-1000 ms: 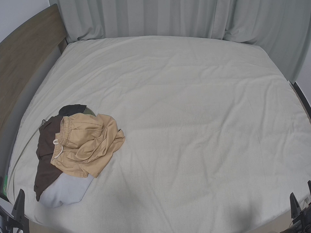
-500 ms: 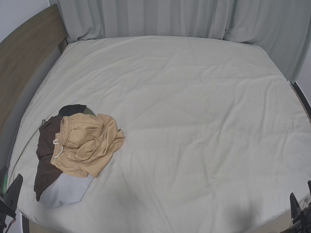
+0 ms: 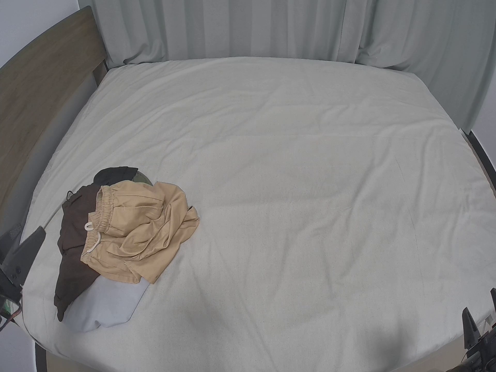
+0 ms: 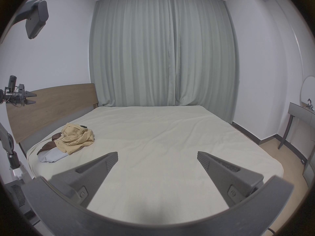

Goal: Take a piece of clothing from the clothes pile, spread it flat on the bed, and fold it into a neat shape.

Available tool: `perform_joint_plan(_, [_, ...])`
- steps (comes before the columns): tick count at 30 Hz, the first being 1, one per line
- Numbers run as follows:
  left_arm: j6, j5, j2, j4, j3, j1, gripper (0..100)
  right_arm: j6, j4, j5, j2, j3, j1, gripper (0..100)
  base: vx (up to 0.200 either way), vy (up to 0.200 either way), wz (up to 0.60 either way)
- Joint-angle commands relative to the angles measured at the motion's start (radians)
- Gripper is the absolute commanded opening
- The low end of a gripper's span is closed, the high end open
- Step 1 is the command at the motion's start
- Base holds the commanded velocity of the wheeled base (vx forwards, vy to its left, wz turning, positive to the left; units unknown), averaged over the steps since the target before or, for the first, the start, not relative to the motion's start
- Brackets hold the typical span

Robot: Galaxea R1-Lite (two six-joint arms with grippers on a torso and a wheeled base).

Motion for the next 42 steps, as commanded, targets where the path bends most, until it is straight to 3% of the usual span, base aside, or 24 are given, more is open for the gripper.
perform_joint_plan(1, [-0.042,-0.07,0.168,-0.061,-0.031,0.005,100,0.0,0.0,0.0,-0.016,0.018,0.0,100,0.0,0.0,0.0])
perform_joint_plan(15, [-0.033,-0.178,0.354,-0.184,-0.033,0.068,100,0.0,0.0,0.0,-0.016,0.018,0.0,100,0.0,0.0,0.0])
perform_joint_plan(23, [-0.028,-0.363,0.436,-0.192,-0.067,0.239,100,0.0,0.0,0.0,-0.016,0.018,0.0,100,0.0,0.0,0.0])
perform_joint_plan(27, [-0.03,-0.429,0.47,-0.193,-0.077,0.273,100,0.0,0.0,0.0,-0.016,0.018,0.0,100,0.0,0.0,0.0])
perform_joint_plan(37, [-0.024,-0.439,0.576,-0.241,-0.109,0.305,100,0.0,0.0,0.0,-0.016,0.018,0.0,100,0.0,0.0,0.0])
perform_joint_plan(42, [0.052,-0.443,0.659,-0.29,-0.109,0.33,100,0.0,0.0,0.0,-0.016,0.018,0.0,100,0.0,0.0,0.0])
